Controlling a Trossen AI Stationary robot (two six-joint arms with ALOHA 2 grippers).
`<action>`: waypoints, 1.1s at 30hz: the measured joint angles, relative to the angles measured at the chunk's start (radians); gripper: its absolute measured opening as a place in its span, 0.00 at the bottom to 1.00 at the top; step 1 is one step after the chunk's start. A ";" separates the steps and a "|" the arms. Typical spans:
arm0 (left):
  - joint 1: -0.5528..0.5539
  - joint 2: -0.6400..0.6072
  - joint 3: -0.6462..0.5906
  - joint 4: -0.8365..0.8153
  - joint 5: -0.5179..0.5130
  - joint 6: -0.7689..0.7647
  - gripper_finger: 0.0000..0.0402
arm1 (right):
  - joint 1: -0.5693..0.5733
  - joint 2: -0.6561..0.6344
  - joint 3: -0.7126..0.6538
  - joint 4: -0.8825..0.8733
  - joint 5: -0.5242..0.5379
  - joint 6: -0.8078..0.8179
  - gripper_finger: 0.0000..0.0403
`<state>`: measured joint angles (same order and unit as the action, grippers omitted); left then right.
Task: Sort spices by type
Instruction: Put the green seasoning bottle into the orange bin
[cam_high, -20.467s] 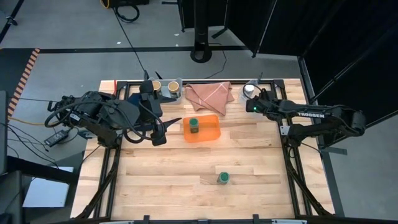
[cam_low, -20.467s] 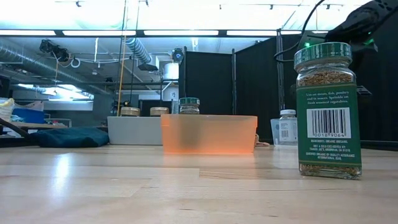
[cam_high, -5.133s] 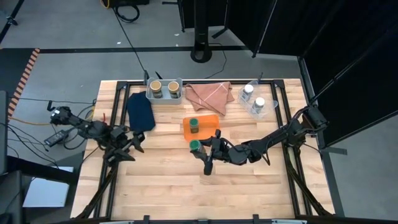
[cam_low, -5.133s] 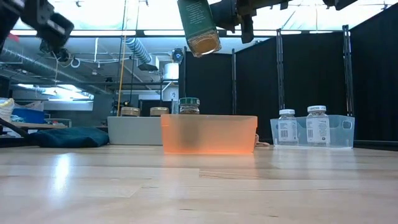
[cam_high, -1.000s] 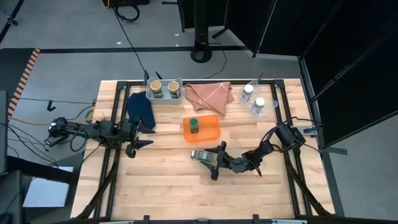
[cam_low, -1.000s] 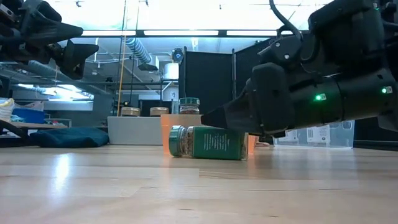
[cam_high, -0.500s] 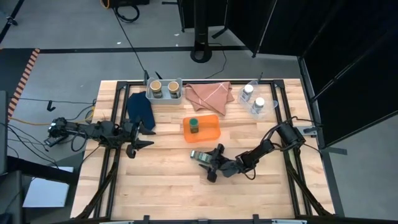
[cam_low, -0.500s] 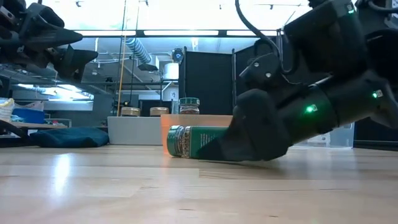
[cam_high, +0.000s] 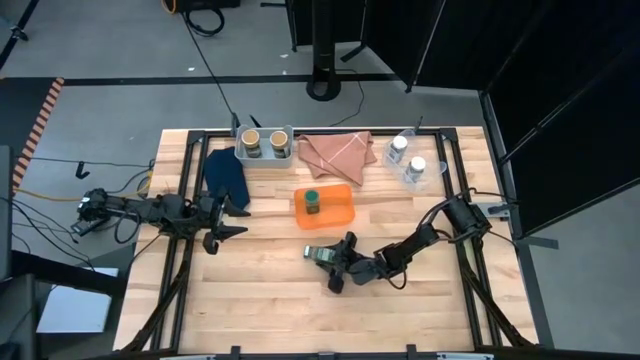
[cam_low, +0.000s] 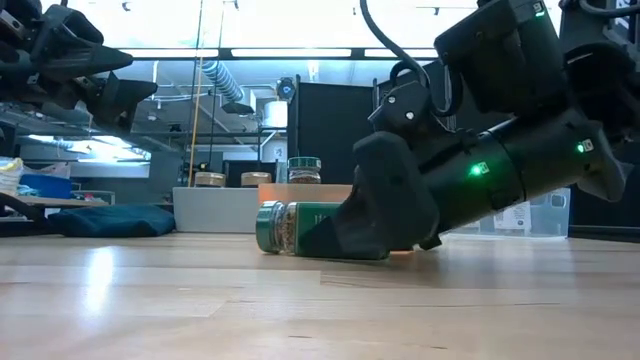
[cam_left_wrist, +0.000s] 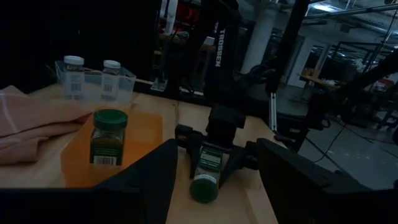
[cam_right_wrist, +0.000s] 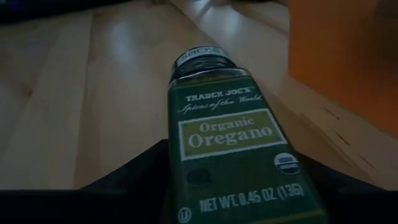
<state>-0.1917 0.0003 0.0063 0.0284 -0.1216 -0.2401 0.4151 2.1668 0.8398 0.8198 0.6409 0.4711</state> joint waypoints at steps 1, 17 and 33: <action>0.000 0.000 0.000 0.000 0.000 0.000 0.56 | 0.001 -0.003 0.000 -0.009 -0.003 0.023 0.64; 0.000 0.000 0.000 0.002 -0.003 0.000 0.56 | -0.088 -0.354 0.084 -0.766 -0.234 0.017 0.80; 0.000 0.002 0.000 0.001 0.002 -0.027 0.56 | -0.205 -0.302 0.524 -1.273 -0.549 -0.322 0.81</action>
<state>-0.1917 0.0025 0.0063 0.0292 -0.1196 -0.2667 0.2106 1.8645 1.3634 -0.4530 0.0919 0.1492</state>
